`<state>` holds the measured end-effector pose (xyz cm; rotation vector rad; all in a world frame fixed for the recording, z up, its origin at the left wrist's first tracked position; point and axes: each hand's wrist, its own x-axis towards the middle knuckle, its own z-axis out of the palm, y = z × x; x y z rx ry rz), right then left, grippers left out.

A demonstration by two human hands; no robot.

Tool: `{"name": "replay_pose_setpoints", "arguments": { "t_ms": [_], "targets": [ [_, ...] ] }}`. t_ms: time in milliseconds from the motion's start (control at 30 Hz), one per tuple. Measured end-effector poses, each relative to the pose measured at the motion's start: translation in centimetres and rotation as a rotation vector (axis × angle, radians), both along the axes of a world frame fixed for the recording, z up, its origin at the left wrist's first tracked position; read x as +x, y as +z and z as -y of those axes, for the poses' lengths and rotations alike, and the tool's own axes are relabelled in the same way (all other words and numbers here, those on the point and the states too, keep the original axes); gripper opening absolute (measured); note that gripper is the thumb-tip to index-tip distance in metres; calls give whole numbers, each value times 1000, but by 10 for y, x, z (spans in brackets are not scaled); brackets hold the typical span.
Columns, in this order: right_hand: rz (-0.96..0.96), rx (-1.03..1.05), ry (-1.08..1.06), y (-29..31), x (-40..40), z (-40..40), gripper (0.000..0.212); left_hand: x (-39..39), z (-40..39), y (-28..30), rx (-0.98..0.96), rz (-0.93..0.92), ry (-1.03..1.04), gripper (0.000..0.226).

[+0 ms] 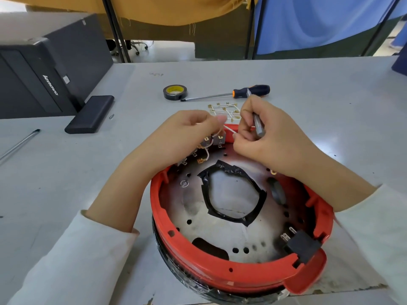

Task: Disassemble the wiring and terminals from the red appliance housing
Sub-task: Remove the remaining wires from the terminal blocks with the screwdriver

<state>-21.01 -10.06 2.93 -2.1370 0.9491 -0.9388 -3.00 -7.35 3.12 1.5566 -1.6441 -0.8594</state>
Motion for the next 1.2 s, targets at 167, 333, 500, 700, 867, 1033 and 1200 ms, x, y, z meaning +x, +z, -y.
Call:
{"name": "replay_pose_setpoints", "arguments": {
  "t_ms": [167, 333, 500, 700, 867, 1033, 1200],
  "targets": [
    [-20, -18, -65, 3, 0, -2, 38, 0, -4, 3, 1, -86, -46, 23],
    [11, 51, -20, 17, -10, -4, 38, 1, -3, 1, -23, -117, -59, 26],
    [68, 58, -13, 33, -16, 3, 40, -1, -4, 3, -27, -145, -68, 38],
    [188, 136, -12, 35, -20, 13, 37, 3, 1, -1, -54, -75, -48, 16],
    [260, 170, -6, 27, -12, 16, 36, 2, 1, -1, -31, -57, -43, 15],
    [201, 135, -57, 29, -12, 24, 33, 2, 1, -1, -24, -119, -13, 24],
    [100, 129, -87, 25, -15, 31, 31, 2, 5, -2, -56, -133, 57, 11]
  ]
}}
